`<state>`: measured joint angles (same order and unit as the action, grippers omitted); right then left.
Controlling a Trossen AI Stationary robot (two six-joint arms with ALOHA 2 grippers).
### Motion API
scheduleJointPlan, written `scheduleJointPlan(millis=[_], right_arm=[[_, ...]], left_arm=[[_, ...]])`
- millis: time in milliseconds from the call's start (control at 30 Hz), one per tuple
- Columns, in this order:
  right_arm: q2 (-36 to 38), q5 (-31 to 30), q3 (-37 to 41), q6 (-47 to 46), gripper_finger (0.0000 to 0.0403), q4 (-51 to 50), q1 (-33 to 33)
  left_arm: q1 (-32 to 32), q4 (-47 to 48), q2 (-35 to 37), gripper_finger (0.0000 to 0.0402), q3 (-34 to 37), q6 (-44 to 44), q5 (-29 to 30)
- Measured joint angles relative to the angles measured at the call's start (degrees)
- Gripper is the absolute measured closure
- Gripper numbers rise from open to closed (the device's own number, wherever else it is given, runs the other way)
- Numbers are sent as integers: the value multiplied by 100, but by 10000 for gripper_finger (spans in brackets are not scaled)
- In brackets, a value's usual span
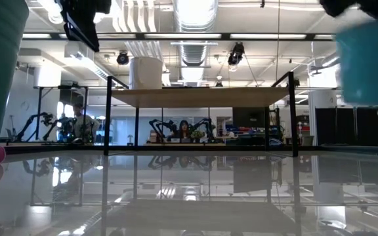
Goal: Stack small to large cups/mugs on shelf
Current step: Put the blue mug on the shelf
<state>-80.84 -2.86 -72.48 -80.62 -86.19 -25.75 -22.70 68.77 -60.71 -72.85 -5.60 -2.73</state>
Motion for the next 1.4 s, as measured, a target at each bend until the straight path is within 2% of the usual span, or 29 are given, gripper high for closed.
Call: scheduleJointPlan(millis=[133,333,600,700,833,967,1133,1400], right_arm=[[1,-492,-787,256,388,150,584],[-84,-839,-1808,808,389,172,1409],[-920,-1430,-3354,2039,389,168,2631],[-1485,-1222,-4046,2789,381,240,3144],[-2176,-449,-4804,3595,376,189,3822],[-2751,22,-5419,4025,379,37,4384],[-3462,376,-6160,4109,379,-348,4886],[-3718,679,-6131,4037,379,-313,4904]], left_arm=[[0,-1,24,317,252,-13,3],[0,-95,33,317,650,-156,5],[0,-311,62,317,905,-154,13],[0,-420,83,317,957,-154,15],[4,-435,85,317,935,-156,14],[3,-503,135,317,918,-158,18],[4,-588,242,317,948,-160,33],[0,-582,360,317,950,-158,326]])
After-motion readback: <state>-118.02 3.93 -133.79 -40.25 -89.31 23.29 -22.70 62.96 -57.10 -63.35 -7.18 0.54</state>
